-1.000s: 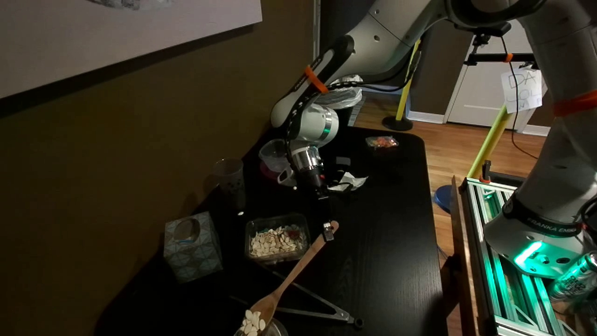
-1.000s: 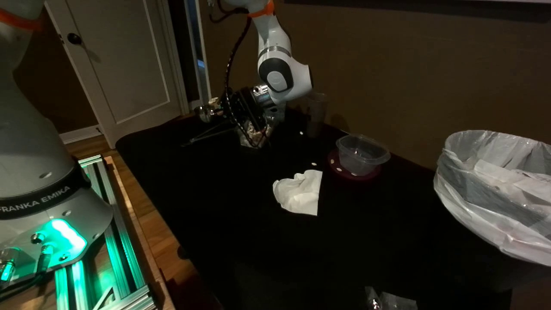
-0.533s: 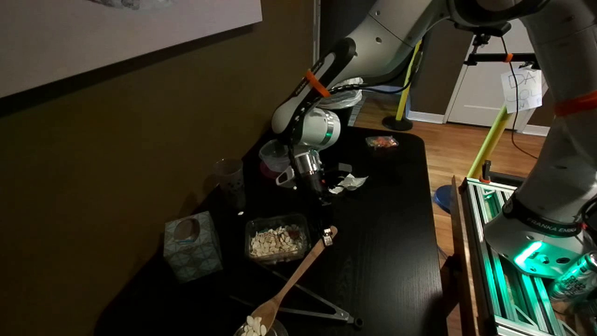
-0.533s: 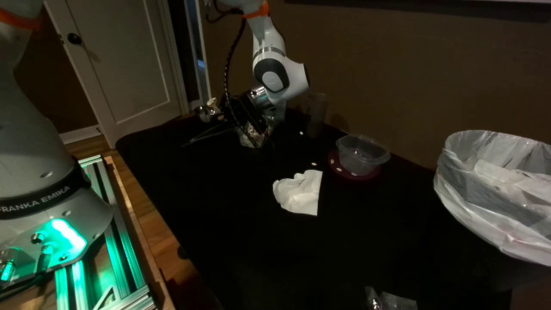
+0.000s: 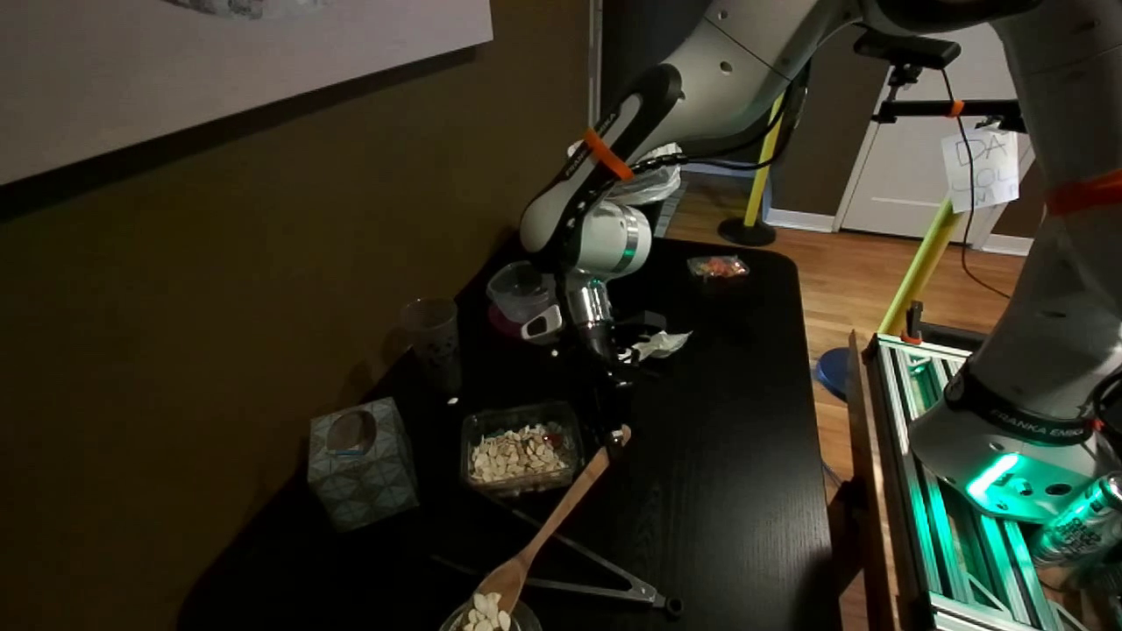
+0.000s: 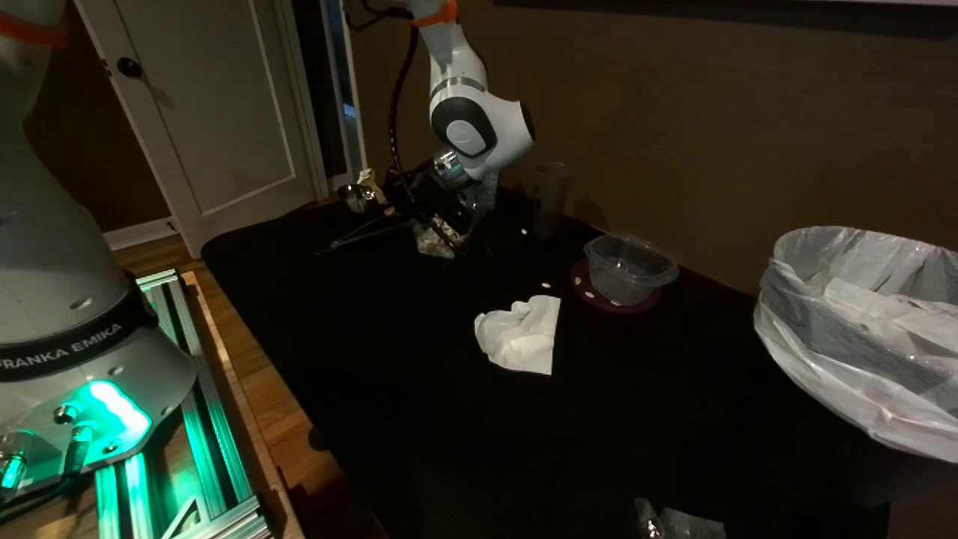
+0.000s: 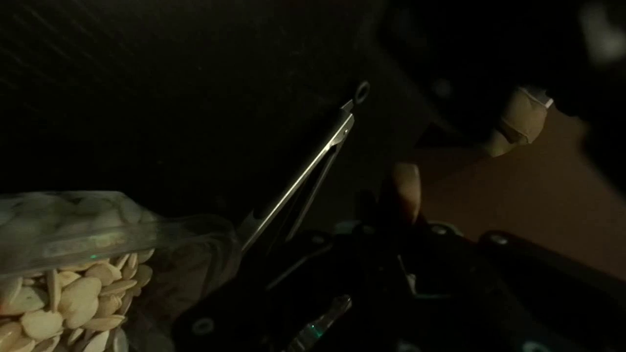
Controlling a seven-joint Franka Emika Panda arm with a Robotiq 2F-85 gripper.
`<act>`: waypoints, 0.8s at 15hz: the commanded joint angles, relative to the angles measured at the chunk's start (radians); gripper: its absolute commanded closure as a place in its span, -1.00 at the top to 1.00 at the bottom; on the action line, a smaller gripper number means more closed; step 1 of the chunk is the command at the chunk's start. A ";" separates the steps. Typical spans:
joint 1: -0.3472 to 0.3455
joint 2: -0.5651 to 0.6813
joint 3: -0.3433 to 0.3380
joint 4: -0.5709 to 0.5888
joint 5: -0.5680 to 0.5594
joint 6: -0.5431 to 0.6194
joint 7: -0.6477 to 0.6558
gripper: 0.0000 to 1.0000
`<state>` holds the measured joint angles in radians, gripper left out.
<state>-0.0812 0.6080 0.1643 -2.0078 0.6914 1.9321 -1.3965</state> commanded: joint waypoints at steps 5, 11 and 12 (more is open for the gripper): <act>0.016 -0.074 0.033 -0.119 0.120 0.248 -0.113 -0.93; 0.029 -0.087 0.031 -0.137 0.139 0.263 -0.143 -0.93; 0.026 -0.086 0.027 -0.135 0.131 0.239 -0.130 -0.93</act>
<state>-0.0633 0.5448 0.2115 -2.1228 0.8361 2.2227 -1.5424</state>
